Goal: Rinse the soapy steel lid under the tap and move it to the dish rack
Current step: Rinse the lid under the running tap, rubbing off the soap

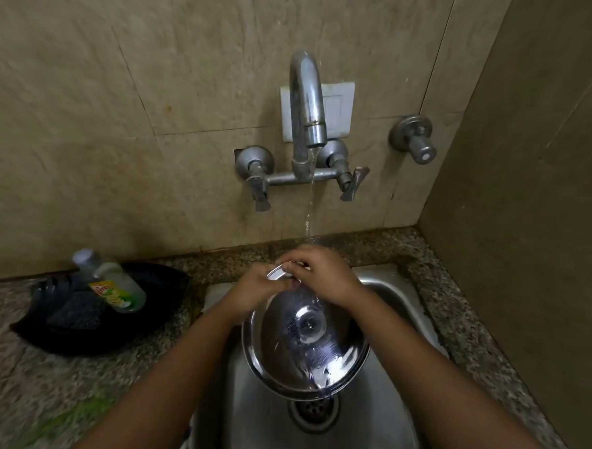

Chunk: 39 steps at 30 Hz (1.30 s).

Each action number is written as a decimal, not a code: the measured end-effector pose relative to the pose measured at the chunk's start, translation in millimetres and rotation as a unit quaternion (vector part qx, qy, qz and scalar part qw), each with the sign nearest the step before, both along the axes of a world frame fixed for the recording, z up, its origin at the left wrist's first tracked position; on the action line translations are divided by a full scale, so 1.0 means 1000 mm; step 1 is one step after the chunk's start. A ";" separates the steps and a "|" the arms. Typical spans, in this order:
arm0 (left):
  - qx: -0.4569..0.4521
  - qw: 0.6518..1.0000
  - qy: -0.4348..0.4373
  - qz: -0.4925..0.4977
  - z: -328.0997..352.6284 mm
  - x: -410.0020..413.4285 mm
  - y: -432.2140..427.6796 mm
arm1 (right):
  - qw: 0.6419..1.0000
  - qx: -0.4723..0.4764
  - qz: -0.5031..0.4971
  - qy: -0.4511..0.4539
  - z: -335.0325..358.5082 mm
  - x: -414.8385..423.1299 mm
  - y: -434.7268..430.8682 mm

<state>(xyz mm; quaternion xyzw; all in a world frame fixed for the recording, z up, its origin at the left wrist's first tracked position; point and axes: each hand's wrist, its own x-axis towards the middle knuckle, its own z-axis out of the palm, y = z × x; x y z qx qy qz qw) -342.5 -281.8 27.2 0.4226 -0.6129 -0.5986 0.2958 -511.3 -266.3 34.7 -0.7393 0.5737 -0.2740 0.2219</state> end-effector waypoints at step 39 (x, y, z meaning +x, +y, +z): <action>0.065 0.995 -0.066 0.041 -0.001 0.031 -0.001 | 0.949 0.069 -0.132 -0.276 -0.013 -0.005 0.021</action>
